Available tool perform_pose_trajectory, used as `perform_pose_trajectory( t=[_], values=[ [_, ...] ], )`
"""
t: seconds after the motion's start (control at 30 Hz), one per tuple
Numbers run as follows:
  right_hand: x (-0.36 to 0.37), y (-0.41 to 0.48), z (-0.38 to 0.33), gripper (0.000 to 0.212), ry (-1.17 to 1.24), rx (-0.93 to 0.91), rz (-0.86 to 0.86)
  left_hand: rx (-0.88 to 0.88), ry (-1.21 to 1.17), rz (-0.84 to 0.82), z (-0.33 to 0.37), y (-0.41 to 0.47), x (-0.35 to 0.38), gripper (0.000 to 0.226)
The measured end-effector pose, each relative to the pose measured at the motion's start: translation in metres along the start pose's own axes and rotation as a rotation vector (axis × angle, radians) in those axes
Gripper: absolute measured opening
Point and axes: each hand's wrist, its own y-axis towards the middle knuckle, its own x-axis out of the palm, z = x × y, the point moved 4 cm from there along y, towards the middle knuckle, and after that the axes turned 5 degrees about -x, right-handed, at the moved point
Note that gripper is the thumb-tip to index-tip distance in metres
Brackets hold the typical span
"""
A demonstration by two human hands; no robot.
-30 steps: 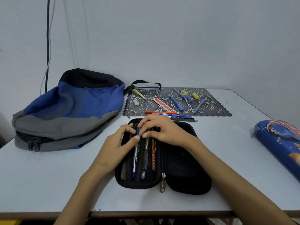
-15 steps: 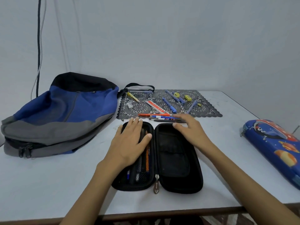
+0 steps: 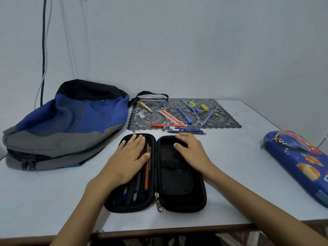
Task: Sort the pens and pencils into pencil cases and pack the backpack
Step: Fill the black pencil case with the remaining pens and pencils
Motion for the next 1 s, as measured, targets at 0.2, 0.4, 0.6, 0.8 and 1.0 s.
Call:
perform_pose_trajectory(
  t=[0.2,0.4,0.6,0.8,1.0],
  values=[
    [-0.011,0.007,-0.003,0.031,0.086,0.008,0.025,0.073,-0.305,0.100,-0.008,0.008,-0.009,0.058],
    [-0.049,0.062,0.009,0.027,0.086,0.064,0.170,-0.002,-0.680,0.319,-0.053,0.027,-0.021,0.028],
    [-0.048,0.116,0.036,0.041,-0.292,0.082,-0.033,-0.050,-0.555,0.281,-0.080,0.035,-0.001,0.034],
    [-0.031,0.131,0.054,0.035,-0.619,0.047,-0.112,-0.081,-0.708,0.301,-0.062,0.028,-0.016,0.029],
    [-0.035,0.140,0.060,0.015,-0.553,0.009,0.116,0.067,-0.174,0.022,-0.020,0.023,0.001,0.108]
  ],
)
